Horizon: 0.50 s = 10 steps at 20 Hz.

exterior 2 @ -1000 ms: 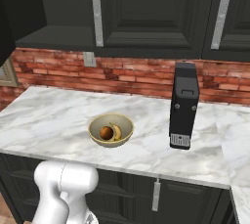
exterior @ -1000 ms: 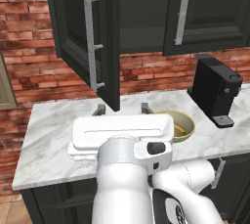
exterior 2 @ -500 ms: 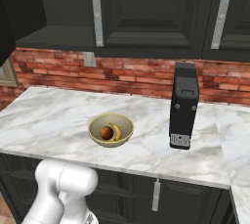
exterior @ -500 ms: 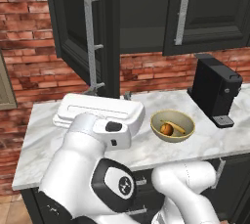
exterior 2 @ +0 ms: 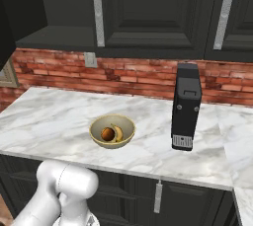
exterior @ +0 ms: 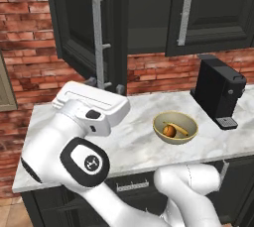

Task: Open the cabinet. Pick the banana and orange from the cabinet and place them into the bowl. Then close the cabinet.

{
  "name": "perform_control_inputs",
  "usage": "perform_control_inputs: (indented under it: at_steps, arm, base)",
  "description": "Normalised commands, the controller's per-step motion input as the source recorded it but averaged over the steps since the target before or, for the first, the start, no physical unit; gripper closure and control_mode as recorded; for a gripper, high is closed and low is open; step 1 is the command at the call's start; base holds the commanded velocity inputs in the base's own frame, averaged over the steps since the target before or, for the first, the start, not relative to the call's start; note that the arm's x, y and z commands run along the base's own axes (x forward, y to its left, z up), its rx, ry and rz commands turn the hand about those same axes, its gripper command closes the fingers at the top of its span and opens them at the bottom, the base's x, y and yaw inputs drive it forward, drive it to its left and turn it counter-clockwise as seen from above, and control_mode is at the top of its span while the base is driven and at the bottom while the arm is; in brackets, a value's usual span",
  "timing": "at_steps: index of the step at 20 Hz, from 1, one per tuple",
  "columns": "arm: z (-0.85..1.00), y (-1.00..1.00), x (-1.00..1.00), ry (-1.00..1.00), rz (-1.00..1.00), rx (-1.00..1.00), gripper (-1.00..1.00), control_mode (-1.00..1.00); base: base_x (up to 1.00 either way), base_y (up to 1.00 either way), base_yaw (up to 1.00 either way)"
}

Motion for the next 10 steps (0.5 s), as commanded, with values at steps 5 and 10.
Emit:
perform_control_inputs:
  at_steps: [5,10]
  arm:
    - [-0.19,-0.23,0.78,-0.01,0.00,0.00,-1.00,-1.00]
    - [-0.23,-0.36,0.98,-0.02,0.00,0.00,-1.00,-1.00]
  base:
    - [0.00,0.00,0.00]
    - [0.00,0.00,0.00]
